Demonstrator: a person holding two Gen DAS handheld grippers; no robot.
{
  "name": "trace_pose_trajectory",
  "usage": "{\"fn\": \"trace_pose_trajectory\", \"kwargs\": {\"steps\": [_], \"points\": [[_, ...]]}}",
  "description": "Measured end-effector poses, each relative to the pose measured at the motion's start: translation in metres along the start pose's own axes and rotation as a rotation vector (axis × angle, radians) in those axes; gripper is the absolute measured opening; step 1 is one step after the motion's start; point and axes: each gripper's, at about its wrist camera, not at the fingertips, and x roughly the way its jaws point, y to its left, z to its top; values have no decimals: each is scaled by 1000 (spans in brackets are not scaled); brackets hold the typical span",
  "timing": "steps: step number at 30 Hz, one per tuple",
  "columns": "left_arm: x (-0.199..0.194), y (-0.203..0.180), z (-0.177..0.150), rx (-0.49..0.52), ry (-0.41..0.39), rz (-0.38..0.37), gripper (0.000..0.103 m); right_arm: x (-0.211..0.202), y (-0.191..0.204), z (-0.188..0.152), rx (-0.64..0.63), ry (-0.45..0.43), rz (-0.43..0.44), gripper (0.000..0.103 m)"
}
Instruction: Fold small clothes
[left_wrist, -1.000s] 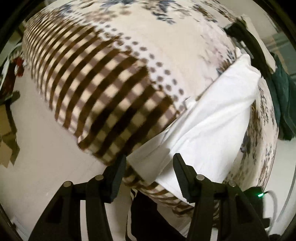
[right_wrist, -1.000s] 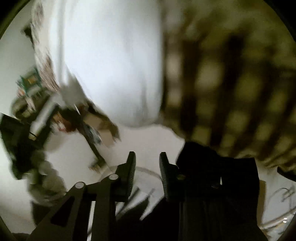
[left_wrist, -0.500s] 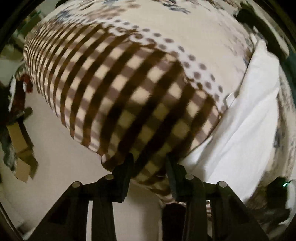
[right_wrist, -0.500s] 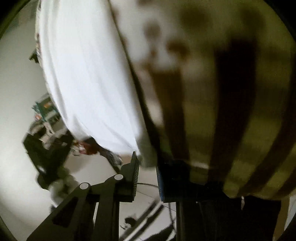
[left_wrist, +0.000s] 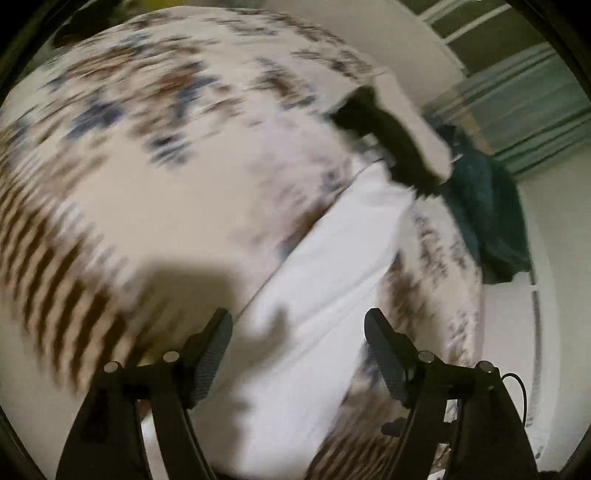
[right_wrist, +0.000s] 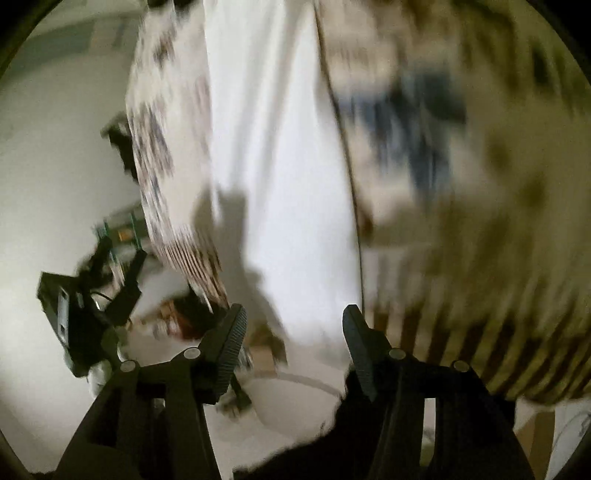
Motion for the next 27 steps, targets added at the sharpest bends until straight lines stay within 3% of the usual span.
{"fn": "trace_pose_trajectory", "kwargs": {"steps": [4,8,14,15,16,17,18,21,24,27], "points": [[75,-45,72,99,26,-32,72,-46,12,78,30,-167,-32,56],[163,-95,135,266,69,-15,72,-86,-8,162,75,-270,-57,57],[270,-149,186,534,119,30,70,-104,-45,264,134,-360,-70,57],[280,-153,190,563,123,28,60,-96,-50,276,148,-365,-68,57],[288,-156,193,578,130,28,31,-95,-52,286,166,-369,-73,57],[298,-158,196,597,155,25,14,-82,-53,292,175,-370,-72,57],[303,-159,198,600,171,18,2,-76,-55,298,188,-369,-70,57],[289,-146,206,531,131,-60,2,-66,-56,306,215,-365,-74,57],[274,-124,227,425,82,-78,2,-63,-55,313,221,-366,-78,57],[280,-101,244,349,119,-95,2,-56,-49,324,217,-366,-80,57]]}}
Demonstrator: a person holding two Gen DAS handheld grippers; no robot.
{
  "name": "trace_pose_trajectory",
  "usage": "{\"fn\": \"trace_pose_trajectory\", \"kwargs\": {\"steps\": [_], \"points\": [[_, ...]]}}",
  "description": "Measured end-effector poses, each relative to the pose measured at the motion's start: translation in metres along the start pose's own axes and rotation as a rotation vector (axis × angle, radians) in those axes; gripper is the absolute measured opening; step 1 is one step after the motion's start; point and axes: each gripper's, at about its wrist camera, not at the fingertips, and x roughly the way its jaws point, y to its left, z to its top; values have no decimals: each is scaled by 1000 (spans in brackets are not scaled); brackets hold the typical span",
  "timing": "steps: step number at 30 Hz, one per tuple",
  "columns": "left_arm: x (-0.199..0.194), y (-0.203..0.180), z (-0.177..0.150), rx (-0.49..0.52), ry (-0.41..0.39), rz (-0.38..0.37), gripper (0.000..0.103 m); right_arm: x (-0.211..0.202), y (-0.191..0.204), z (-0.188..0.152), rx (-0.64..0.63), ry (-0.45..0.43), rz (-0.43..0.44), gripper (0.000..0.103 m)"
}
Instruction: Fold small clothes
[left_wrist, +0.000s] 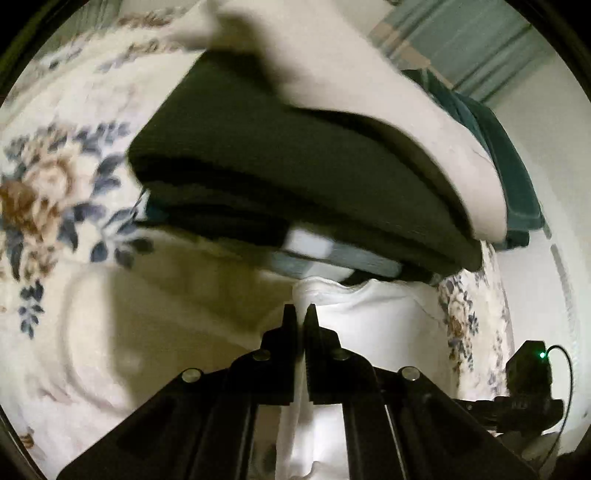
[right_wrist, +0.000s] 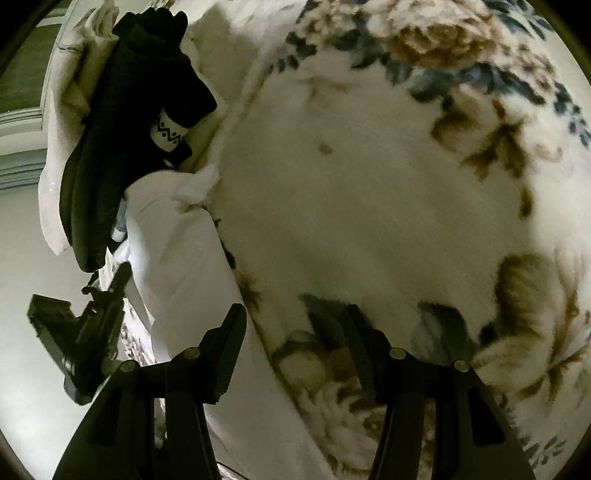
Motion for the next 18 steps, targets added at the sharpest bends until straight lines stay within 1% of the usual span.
{"fn": "trace_pose_trajectory", "kwargs": {"steps": [3,5,6,7,8,9,11,12,13,14,16,17,18], "points": [[4,15,3,-75,55,-62,5,4,12,8,-17,-11,24,57],[1,25,4,-121,54,-85,19,6,24,14,-44,-14,60,57],[-4,32,3,-143,37,-109,34,9,31,19,-65,-10,73,61],[-8,38,1,-164,16,-135,55,14,38,26,-84,-10,92,69],[-10,43,1,-186,-4,-158,62,15,41,29,-101,-9,114,72],[-9,50,1,-202,-8,-194,64,22,43,33,-124,-1,142,74],[0,54,-1,-208,29,-233,63,40,58,45,-162,25,169,75],[9,53,-2,-200,60,-254,63,51,63,52,-185,43,170,78],[16,51,-3,-190,81,-274,63,61,69,57,-206,59,155,79],[24,47,-3,-175,105,-288,63,68,72,61,-219,72,151,79],[37,39,-1,-141,135,-290,63,82,79,72,-213,95,173,80],[42,35,1,-127,139,-303,63,85,80,76,-199,95,185,80],[48,31,3,-119,132,-305,63,86,81,81,-178,91,215,79]]}}
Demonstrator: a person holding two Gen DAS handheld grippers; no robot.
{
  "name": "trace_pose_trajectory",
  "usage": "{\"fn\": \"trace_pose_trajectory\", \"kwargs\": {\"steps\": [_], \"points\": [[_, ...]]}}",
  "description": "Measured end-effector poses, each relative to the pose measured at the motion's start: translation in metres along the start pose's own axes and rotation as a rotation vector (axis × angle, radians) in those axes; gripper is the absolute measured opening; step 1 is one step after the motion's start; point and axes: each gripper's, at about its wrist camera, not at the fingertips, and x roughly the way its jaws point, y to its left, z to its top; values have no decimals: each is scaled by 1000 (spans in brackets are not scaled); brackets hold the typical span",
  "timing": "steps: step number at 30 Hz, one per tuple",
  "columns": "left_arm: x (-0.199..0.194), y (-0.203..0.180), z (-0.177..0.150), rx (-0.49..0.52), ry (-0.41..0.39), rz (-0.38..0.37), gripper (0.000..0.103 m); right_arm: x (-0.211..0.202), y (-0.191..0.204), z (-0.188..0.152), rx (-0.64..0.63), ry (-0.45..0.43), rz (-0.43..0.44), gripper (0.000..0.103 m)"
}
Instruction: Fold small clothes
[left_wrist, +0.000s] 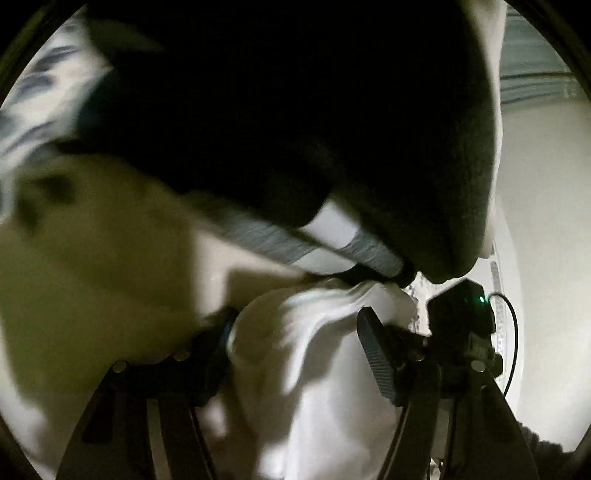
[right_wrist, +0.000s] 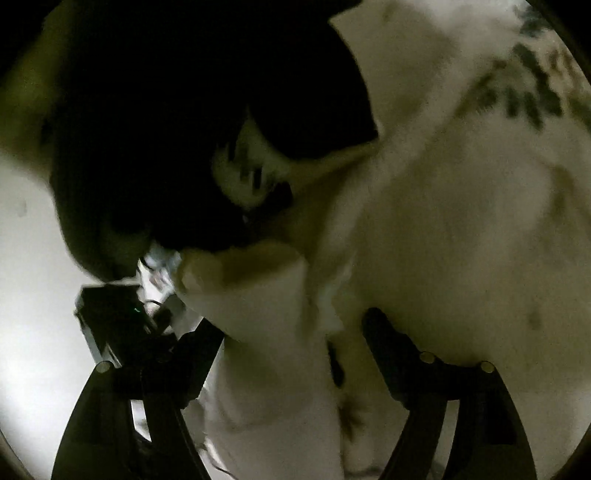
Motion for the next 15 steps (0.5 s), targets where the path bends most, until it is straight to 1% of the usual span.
{"fn": "trace_pose_trajectory", "kwargs": {"steps": [1,2,3,4,5,6,8,11,15], "points": [[1,-3,1,10,-10,-9,61,0,2,4,7,-11,21,69],[-1,-6,2,21,-27,-11,54,0,4,5,4,-16,24,57],[-1,-8,2,31,-30,-5,22,1,9,7,-9,-23,20,29],[-1,-11,1,47,-20,5,6,2,15,7,-24,-24,-5,20],[-3,-14,0,61,-22,10,6,1,20,6,-37,-33,-20,15],[-9,-21,-4,90,-32,18,6,0,26,3,-53,-42,-22,6],[-18,-29,-7,112,-43,19,6,0,38,0,-67,-61,-24,5],[-39,-46,-10,147,-77,0,6,-12,57,-10,-111,-95,-19,4],[-81,-68,-24,192,-128,-29,6,-26,88,-32,-177,-127,11,4]]}}
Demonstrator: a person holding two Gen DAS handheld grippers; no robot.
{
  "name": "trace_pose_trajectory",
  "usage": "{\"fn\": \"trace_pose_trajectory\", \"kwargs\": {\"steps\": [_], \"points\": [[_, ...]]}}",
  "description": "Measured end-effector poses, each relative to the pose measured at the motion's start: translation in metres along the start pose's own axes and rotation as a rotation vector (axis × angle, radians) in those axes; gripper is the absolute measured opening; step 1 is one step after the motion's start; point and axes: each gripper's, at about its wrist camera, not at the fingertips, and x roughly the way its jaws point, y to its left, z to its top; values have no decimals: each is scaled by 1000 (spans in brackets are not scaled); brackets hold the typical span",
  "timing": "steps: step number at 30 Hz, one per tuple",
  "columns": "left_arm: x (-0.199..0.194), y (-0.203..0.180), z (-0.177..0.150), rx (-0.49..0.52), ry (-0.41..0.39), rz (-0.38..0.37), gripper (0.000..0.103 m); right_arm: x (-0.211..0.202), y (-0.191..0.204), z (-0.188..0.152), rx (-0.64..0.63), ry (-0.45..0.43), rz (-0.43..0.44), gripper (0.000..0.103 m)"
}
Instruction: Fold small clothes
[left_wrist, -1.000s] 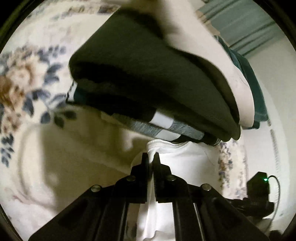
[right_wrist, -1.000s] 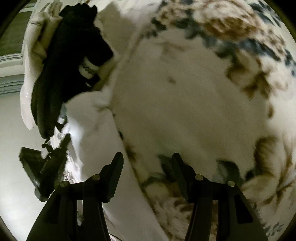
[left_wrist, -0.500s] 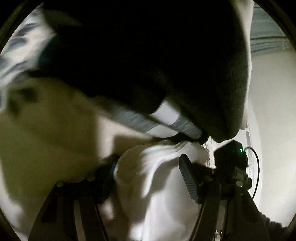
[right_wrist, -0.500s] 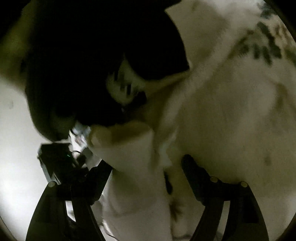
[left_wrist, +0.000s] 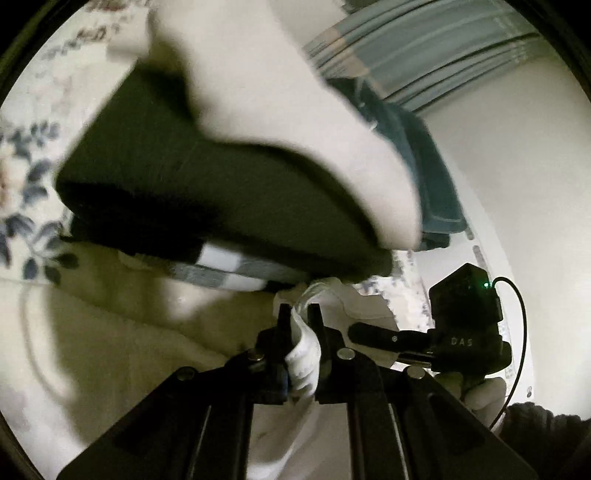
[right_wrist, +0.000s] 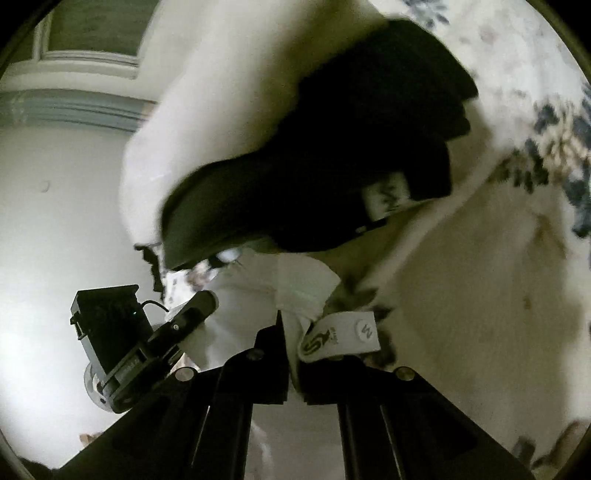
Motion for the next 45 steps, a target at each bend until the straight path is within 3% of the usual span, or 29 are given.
{"fn": "trace_pose_trajectory", "kwargs": {"steps": [4,8,9,11,12,13,14,15,19,23,27,32,36,39,40,44,45], "points": [[-41,-24,-11,39,-35,-16,6,-30,22,-29,-64,-10,37,4],[-82,-50,-50,40,-30,3,8,-56,42,-73,-108,13,69,4],[-93,-54,-64,37,-20,24,13,-60,46,-89,-112,29,75,4],[-107,-61,-96,19,3,65,38,-75,39,-123,-123,88,80,7],[-117,-61,-112,9,13,86,59,-82,33,-144,-123,140,74,19],[-122,-59,-128,-2,16,100,69,-90,25,-164,-126,191,57,36],[-140,-57,-151,-31,24,125,69,-103,11,-184,-130,227,39,44],[-133,-58,-160,-60,43,142,69,-104,6,-201,-129,267,21,58],[-157,-35,-202,-180,75,205,69,-113,-29,-250,-57,351,26,61],[-149,-14,-204,-225,77,254,69,-119,-63,-255,70,292,-27,62],[-110,-9,-190,-220,97,259,69,-102,-80,-241,167,222,-79,62],[-57,-14,-158,-142,127,284,69,-75,-69,-214,213,144,-67,62],[-11,-5,-136,-41,204,362,69,-60,-62,-185,144,59,-203,62],[16,14,-137,-71,290,252,69,-32,-73,-173,120,132,-201,63],[19,16,-139,-79,301,232,69,-24,-76,-170,109,152,-198,69],[13,24,-143,-110,257,131,67,-10,-84,-164,82,192,-150,69],[9,25,-144,-120,240,121,46,-11,-86,-163,88,187,-135,64]]}}
